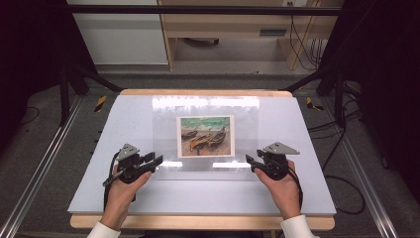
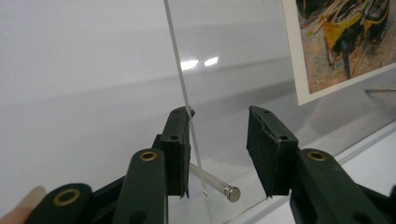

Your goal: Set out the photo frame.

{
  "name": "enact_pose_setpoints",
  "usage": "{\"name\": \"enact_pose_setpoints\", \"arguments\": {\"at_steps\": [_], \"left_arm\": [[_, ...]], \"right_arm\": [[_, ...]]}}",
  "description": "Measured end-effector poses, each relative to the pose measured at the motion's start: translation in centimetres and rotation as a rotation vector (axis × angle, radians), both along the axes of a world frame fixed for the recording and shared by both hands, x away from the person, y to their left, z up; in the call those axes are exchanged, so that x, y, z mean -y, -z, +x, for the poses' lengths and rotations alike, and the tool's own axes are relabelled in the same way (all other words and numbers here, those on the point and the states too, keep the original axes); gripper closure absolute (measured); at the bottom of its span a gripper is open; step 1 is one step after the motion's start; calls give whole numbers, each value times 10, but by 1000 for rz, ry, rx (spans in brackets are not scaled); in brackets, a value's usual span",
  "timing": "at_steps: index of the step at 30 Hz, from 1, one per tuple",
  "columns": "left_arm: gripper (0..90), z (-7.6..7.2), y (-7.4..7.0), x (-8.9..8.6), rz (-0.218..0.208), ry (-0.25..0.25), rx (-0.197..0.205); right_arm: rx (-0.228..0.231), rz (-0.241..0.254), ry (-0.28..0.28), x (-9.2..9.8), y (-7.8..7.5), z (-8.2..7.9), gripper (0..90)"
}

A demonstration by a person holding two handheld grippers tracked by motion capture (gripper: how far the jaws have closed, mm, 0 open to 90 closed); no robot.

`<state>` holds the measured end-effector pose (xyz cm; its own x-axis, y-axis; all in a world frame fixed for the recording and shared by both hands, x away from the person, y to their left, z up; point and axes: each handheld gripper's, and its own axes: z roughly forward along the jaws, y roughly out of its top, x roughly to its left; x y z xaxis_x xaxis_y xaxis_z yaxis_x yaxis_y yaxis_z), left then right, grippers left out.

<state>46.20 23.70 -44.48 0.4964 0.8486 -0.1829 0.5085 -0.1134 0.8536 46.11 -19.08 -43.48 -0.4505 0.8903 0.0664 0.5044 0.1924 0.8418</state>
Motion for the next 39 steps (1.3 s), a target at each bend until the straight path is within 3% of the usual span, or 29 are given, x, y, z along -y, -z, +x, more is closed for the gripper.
{"name": "enact_pose_setpoints", "arguments": {"at_steps": [17,23,24,39], "left_arm": [[658,-9,1,-3,-3,-3,-13],[669,-11,2,-3,21,-3,0],[670,-13,2,-1,-2,-1,-28],[674,-19,3,-1,14,4,-37]], "right_arm": [[4,-12,8,3,1,-12,616],[6,-18,11,3,2,-16,639],[6,-20,10,3,2,-17,643],[3,-39,5,5,3,-24,682]]}}
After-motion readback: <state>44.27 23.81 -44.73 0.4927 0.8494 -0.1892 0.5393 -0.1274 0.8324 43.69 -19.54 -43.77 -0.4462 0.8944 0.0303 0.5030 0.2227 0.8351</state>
